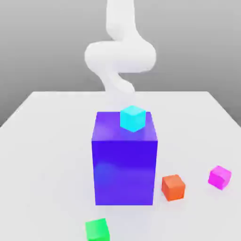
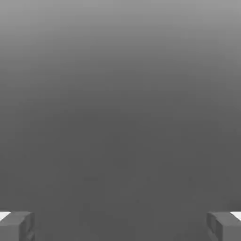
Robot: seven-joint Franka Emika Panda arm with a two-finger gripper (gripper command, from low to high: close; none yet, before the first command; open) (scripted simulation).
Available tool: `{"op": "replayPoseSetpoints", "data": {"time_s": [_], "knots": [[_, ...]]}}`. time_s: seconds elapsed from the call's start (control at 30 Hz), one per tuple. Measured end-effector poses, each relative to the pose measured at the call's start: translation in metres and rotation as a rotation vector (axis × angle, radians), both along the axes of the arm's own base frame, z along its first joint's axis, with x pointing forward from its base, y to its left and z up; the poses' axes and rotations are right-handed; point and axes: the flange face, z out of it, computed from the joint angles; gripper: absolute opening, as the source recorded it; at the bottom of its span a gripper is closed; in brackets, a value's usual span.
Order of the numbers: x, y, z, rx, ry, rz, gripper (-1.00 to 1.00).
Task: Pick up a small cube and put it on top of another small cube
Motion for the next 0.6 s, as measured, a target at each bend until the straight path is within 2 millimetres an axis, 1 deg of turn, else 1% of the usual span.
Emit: {"op": "replayPoseSetpoints", "data": {"time_s": [0.07,0.13,0.2,0.3,0.37,0.47,0.57,0.6], "knots": [[0.022,0.029,-0.039,0.005,0.065,0.064,0.00],[0.038,0.058,-0.078,0.005,0.127,0.124,0.00],[0.048,0.089,-0.118,-0.001,0.188,0.182,0.00],[0.051,0.136,-0.179,-0.020,0.279,0.265,0.00],[0.046,0.166,-0.220,-0.039,0.338,0.318,0.00],[0.028,0.207,-0.282,-0.080,0.424,0.395,0.00],[0.000,0.242,-0.343,-0.133,0.505,0.469,0.00],[-0.015,0.257,-0.362,-0.157,0.530,0.506,0.00]]}}
